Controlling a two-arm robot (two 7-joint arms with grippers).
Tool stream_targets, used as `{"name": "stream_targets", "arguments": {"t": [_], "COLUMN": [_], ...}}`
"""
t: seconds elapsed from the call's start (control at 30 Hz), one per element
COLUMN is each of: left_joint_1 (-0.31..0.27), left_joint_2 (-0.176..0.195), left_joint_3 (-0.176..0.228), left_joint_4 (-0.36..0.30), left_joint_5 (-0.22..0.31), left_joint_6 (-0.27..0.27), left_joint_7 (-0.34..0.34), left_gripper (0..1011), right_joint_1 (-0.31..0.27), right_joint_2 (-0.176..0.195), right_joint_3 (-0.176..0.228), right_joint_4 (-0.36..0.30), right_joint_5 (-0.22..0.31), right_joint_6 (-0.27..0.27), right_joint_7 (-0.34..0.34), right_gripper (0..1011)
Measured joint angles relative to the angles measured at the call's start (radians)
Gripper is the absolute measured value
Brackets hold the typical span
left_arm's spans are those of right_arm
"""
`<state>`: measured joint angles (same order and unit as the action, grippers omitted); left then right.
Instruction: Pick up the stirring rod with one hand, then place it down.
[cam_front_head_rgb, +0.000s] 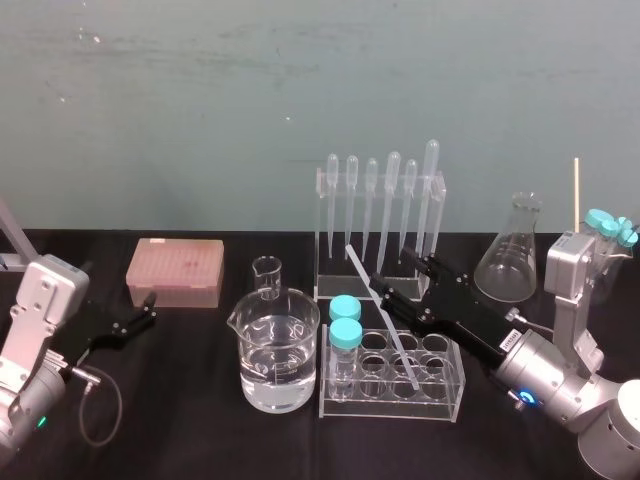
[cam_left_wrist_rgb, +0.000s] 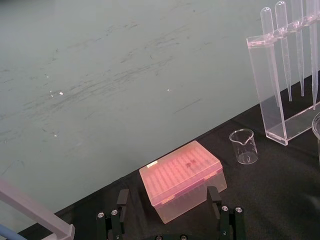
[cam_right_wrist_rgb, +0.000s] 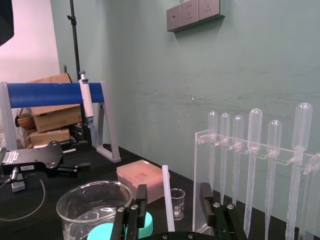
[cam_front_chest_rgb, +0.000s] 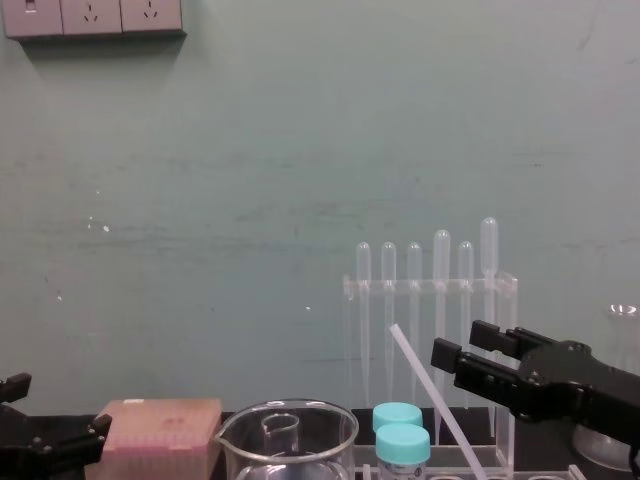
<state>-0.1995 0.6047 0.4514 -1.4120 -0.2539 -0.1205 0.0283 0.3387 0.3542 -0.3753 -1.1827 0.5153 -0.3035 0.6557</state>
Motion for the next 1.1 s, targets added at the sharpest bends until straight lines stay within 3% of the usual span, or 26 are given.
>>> {"name": "stream_targets", "arguments": {"t": [0.17,0.3,0.33,0.43,0.53,0.6,0.8,1.1], "left_joint_1": [0.000,0.000,0.000,0.000,0.000,0.000,0.000,0.000], "left_joint_2": [0.000,0.000,0.000,0.000,0.000,0.000,0.000,0.000], "left_joint_3": [0.000,0.000,0.000,0.000,0.000,0.000,0.000,0.000], "left_joint_4": [0.000,0.000,0.000,0.000,0.000,0.000,0.000,0.000], "left_joint_5": [0.000,0.000,0.000,0.000,0.000,0.000,0.000,0.000], "left_joint_6": [0.000,0.000,0.000,0.000,0.000,0.000,0.000,0.000], "left_joint_7": [0.000,0.000,0.000,0.000,0.000,0.000,0.000,0.000], "left_gripper": [1000,1000,1000,1000,1000,1000,1000,1000], "right_joint_1": [-0.011,-0.041,-0.059,-0.091,-0.129,-0.154,-0.191,-0.185], "right_joint_2": [0.001,-0.002,-0.004,-0.005,-0.005,-0.006,-0.017,-0.015], "right_joint_3": [0.019,0.058,0.074,0.105,0.130,0.143,0.165,0.161], "right_joint_4": [-0.029,-0.061,-0.071,-0.091,-0.112,-0.126,-0.145,-0.143], "right_joint_5": [-0.043,-0.140,-0.183,-0.238,-0.274,-0.288,-0.284,-0.284], "right_joint_6": [0.017,0.043,0.063,0.106,0.149,0.178,0.241,0.232], "right_joint_7": [-0.089,-0.280,-0.366,-0.486,-0.570,-0.604,-0.625,-0.624], "right_gripper": [799,904,934,1003,1003,1003,1003,1003]}}
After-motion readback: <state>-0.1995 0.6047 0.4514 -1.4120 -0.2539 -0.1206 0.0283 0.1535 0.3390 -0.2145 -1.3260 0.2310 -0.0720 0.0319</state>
